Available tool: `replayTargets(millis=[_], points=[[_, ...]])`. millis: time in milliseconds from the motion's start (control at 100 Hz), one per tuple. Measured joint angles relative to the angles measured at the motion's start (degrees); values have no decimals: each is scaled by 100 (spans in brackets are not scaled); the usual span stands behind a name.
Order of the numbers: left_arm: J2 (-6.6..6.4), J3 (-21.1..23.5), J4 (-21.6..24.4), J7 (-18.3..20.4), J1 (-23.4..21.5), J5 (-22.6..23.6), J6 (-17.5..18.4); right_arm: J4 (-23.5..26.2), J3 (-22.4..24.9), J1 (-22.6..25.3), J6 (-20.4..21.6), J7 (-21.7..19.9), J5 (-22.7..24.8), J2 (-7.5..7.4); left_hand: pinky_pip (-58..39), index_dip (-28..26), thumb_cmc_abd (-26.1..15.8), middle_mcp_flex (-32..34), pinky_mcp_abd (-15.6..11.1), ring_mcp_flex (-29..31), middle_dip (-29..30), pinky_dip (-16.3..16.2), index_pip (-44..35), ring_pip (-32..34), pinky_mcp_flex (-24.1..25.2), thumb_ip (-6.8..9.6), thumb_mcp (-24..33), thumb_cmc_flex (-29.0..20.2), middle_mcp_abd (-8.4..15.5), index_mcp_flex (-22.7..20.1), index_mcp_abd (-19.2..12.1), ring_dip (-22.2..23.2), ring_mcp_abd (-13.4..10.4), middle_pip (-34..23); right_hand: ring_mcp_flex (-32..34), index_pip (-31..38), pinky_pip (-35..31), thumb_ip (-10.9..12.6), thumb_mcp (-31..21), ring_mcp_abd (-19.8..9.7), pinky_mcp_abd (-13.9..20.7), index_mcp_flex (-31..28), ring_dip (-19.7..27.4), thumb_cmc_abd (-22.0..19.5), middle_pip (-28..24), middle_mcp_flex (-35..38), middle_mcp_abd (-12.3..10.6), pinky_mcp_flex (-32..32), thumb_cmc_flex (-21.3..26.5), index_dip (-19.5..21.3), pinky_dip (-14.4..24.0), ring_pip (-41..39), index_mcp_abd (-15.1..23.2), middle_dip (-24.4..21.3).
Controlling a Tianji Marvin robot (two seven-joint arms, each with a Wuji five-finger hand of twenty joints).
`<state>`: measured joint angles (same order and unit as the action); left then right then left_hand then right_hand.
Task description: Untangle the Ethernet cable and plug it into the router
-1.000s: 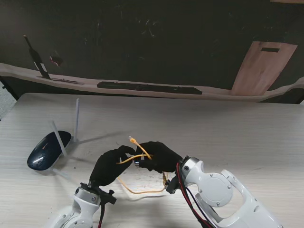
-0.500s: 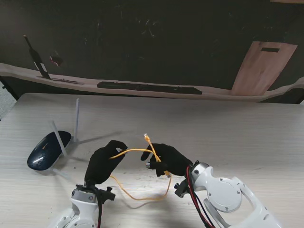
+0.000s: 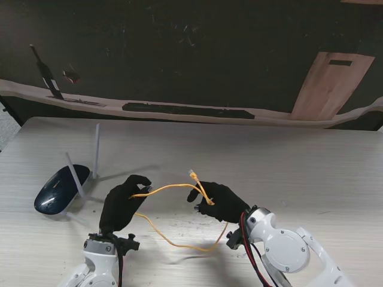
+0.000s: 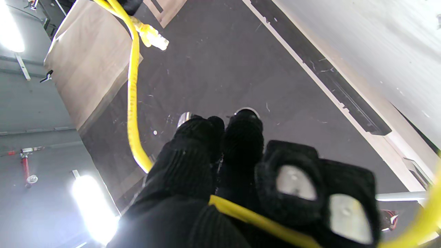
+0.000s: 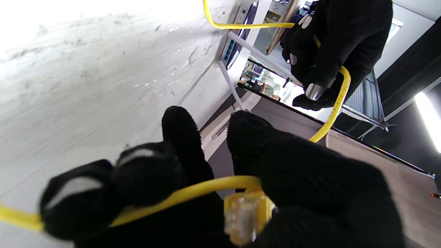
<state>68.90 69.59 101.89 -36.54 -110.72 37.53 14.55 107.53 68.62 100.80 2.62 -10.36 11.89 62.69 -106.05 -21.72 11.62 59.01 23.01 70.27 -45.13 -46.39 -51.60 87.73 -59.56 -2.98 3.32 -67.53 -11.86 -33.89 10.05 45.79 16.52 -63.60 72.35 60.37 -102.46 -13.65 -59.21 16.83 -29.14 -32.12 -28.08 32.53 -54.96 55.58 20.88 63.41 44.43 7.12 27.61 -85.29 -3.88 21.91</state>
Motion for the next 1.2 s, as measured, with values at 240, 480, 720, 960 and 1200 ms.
replayTargets(millis=[240, 480, 720, 960, 1200], points=[[-1, -14, 43, -62, -12, 69, -283, 26, 387, 206, 336, 148, 544, -11, 0, 1, 63, 0, -11, 0, 124, 0, 116, 3, 0, 0, 114, -2, -4, 0, 46, 0, -5, 71, 2, -179, -238, 6, -201, -216, 413, 4, -141, 236, -5, 0, 0, 89, -513, 149, 3, -286, -181, 137], [2, -49, 103, -62, -27, 62, -555, 12, 572, 349, 581, 650, 687, 40, 0, 52, 138, -32, -57, 1, 222, 141, 420, 20, -2, 0, 444, 2, -40, 6, 68, -14, -48, 170, 61, -161, -317, 85, -43, -279, 491, 6, -341, 30, -8, 138, -8, 155, -383, 187, 180, -430, -529, 199], [-17, -104, 218, 461, -25, -121, -913, 35, 780, 415, 746, 778, 742, 82, 0, 119, 272, -560, 8, 6, 903, 1455, 1177, -461, -2, -1, 1162, 348, -213, 146, 205, -204, 4, 1037, 136, 245, -356, 34, 373, -339, 629, -290, -585, -347, -7, 360, -150, 230, 74, -84, 424, -694, -69, 199], [-40, -152, 228, 517, -14, -155, -1113, 99, 943, 410, 883, 867, 782, 86, 844, 133, 373, -1118, 523, -1051, 1332, 1135, 1801, -1809, 1226, -1, 2082, 861, -349, 434, 343, -204, 690, 2012, 162, 247, -364, 34, 374, -424, 778, -291, -795, -347, -15, 428, -238, 275, 74, -128, 731, -858, -10, 199], [-307, 212, 626, 2318, -197, 137, -1195, 120, 943, 381, 961, 816, 830, 75, 4645, 607, 738, -3601, 188, -4862, 2399, 1362, 2871, -5515, 5532, 2, 2585, 2417, -426, 1434, 337, -1640, 1031, 3580, 215, 247, -394, 34, 375, -493, 869, -291, -984, -347, -62, 507, -317, 335, 73, -130, 1147, -994, 6, 211]])
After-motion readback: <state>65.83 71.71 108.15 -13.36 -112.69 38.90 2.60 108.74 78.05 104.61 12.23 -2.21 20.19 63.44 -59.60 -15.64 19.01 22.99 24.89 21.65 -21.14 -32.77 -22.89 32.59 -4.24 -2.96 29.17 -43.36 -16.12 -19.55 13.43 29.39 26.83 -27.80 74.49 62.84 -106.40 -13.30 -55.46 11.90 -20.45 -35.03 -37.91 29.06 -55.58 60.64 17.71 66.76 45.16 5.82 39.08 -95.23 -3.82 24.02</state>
